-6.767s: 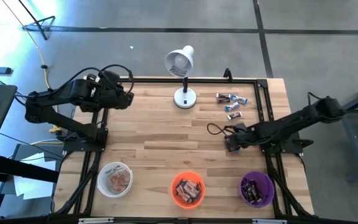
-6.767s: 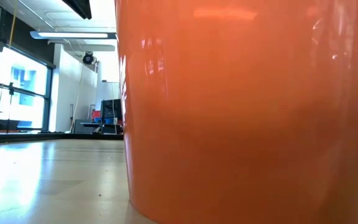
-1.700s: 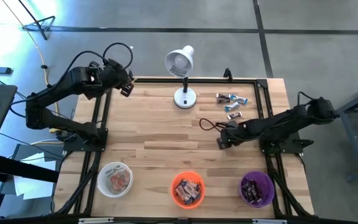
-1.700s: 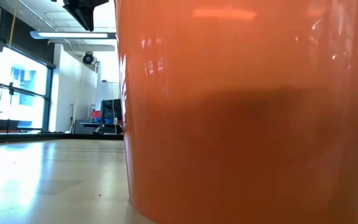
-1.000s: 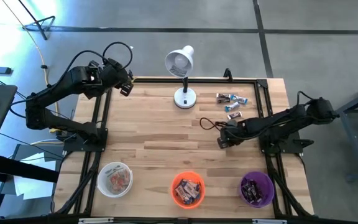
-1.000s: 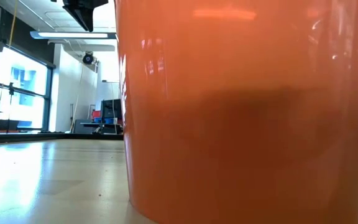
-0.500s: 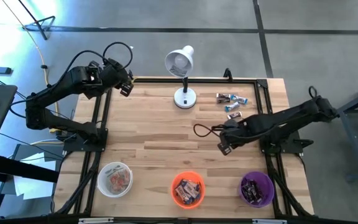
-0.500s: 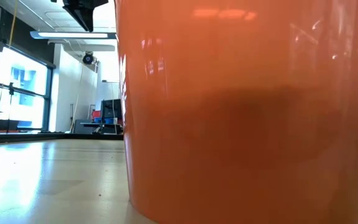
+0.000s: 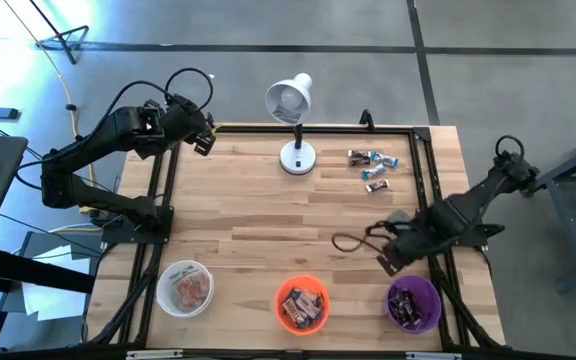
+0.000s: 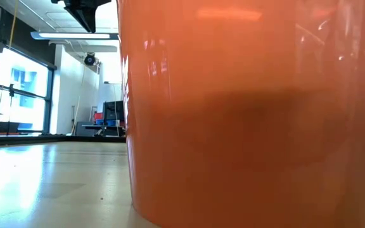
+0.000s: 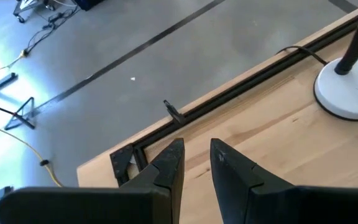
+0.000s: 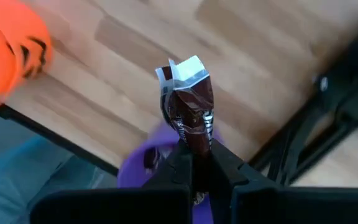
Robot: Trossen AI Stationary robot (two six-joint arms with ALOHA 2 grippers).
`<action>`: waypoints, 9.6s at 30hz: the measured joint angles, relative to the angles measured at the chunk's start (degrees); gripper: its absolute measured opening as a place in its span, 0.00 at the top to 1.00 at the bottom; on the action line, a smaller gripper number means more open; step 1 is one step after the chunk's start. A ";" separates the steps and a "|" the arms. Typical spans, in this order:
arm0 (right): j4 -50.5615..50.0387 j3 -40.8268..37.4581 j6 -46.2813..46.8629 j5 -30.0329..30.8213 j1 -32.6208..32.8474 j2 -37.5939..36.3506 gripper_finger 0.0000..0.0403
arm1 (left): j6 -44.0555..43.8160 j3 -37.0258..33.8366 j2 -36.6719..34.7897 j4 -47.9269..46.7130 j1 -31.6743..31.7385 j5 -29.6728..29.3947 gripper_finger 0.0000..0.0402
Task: Organize candy in baskets
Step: Put the brown chocolate bar into the purple bucket, then adjust the purple bucket
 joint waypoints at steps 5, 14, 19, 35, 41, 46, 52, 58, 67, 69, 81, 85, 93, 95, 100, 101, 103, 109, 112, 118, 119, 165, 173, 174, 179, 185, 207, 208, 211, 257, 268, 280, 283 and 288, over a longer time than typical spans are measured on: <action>1.75 0.00 14.39 0.01 8.74 0.00 0.99 | -0.05 0.00 -0.01 0.00 0.00 -0.01 0.84; 8.84 0.05 34.68 3.71 21.83 4.26 0.99 | -2.22 0.00 0.00 0.01 0.00 0.00 0.84; 10.03 0.04 36.46 3.71 25.56 7.74 0.93 | -3.79 0.00 0.00 0.00 0.00 -0.01 0.84; 8.24 0.04 30.12 3.51 24.55 9.69 0.56 | -5.60 0.00 0.00 0.28 0.00 -0.03 0.84; -1.10 0.04 24.16 9.43 21.79 7.55 0.57 | -5.97 0.00 0.00 1.12 0.00 -0.45 0.84; -5.92 -0.16 17.77 14.28 17.02 5.17 0.60 | -5.86 -0.02 0.00 1.12 0.00 -0.45 0.84; -3.72 -6.35 8.55 16.95 7.50 -1.12 0.61 | -0.53 -0.02 0.00 1.12 -0.01 -0.48 0.84; 1.54 -11.98 -5.49 17.15 -4.79 -7.14 0.61 | 5.45 -0.02 0.00 1.12 0.00 -0.51 0.84; 6.03 -17.86 -40.40 10.15 -29.47 -9.91 0.61 | 12.35 -0.02 0.00 1.16 0.00 -2.40 0.84; 9.51 -20.35 -50.81 6.07 -34.54 -9.24 0.61 | 13.40 -0.02 0.00 1.17 0.00 -3.66 0.84; 19.96 -25.88 -98.72 8.05 -50.04 -2.91 0.61 | 14.55 -0.02 0.00 1.23 3.07 -4.85 0.84; 22.55 -25.88 -97.55 11.34 -53.49 -1.01 0.61 | 12.45 -0.02 0.00 1.23 4.10 -4.82 0.84; 24.05 -25.88 -109.33 9.54 -59.43 3.05 0.61 | 6.01 -0.02 0.00 1.28 4.55 -4.80 0.84; 25.48 -25.88 -112.71 9.33 -60.47 3.94 0.61 | 5.94 -0.02 0.00 1.28 4.55 -4.80 0.84; 28.31 -25.88 -118.40 9.18 -62.68 6.55 0.61 | 5.92 -0.02 0.00 1.28 4.55 -4.79 0.84; 28.62 -25.88 -119.19 9.19 -63.10 7.15 0.61 | 5.91 -0.02 -0.01 1.28 4.55 -4.78 0.84; 29.05 -25.88 -120.72 9.17 -63.97 8.34 0.61 | 5.91 -0.02 0.00 1.28 4.55 -4.77 0.84; 30.03 -25.88 -121.55 8.18 -66.83 12.47 0.61 | 5.94 -0.02 0.00 1.28 4.55 -4.36 0.84; 31.69 -25.88 -121.45 7.58 -68.10 14.18 0.61 | 5.97 -0.02 0.00 1.28 4.55 -4.36 0.84; 32.66 -25.88 -121.11 6.27 -70.05 17.87 0.61 | 5.98 -0.02 0.00 1.24 4.55 -4.36 0.84; 32.62 -25.88 -121.11 6.27 -70.29 18.45 0.61 | 5.98 -0.02 -0.01 1.23 4.55 -4.36 0.84; 23.07 -25.86 -35.13 -16.61 -29.70 -9.61 0.99 | 8.41 -0.02 0.00 1.25 4.52 -4.41 0.84; 37.72 -25.81 2.00 -13.32 2.26 -9.07 0.99 | 5.99 -0.02 0.00 1.25 4.52 -1.55 0.84; 39.41 -25.81 5.89 -11.33 5.39 -8.85 0.99 | 5.99 -0.02 -0.02 1.25 4.52 -1.09 0.84; 40.92 -25.79 20.19 -4.99 16.33 -7.48 0.99 | 5.11 -0.02 -0.02 1.25 4.52 -0.22 0.84; 33.40 -25.79 24.90 -8.05 21.53 -5.86 0.90 | 2.91 -0.02 -0.02 1.25 4.52 -0.18 0.84; 17.54 -25.75 0.14 0.94 3.64 -7.27 0.51 | 1.73 -0.02 1.68 1.30 4.56 -5.57 0.84; 17.99 -25.77 -1.17 0.15 1.46 -7.80 0.51 | 2.28 -0.02 2.05 1.30 4.57 -5.98 0.84; 21.65 -25.77 -3.92 -5.16 -3.08 -9.23 0.51 | 4.98 -0.02 3.30 1.29 4.57 -5.08 0.84; 35.84 -25.77 21.93 -8.57 14.10 -6.32 0.80 | 5.95 -0.02 2.54 0.84 4.57 -6.55 0.84; 33.44 -25.68 17.06 -8.61 11.18 -6.58 0.80 | 5.99 -0.02 2.51 0.84 4.57 -6.55 0.84; 16.91 -15.68 16.37 1.06 11.20 -8.45 0.80 | 6.04 -0.02 2.51 0.82 4.58 -6.57 0.84; 6.84 -14.83 18.43 3.52 10.87 -8.43 0.80 | 6.04 -0.02 2.51 0.83 4.58 -6.60 0.84; -2.20 -18.40 18.66 9.81 6.77 -8.39 0.80 | 6.03 -0.02 2.51 0.82 4.57 -6.64 0.84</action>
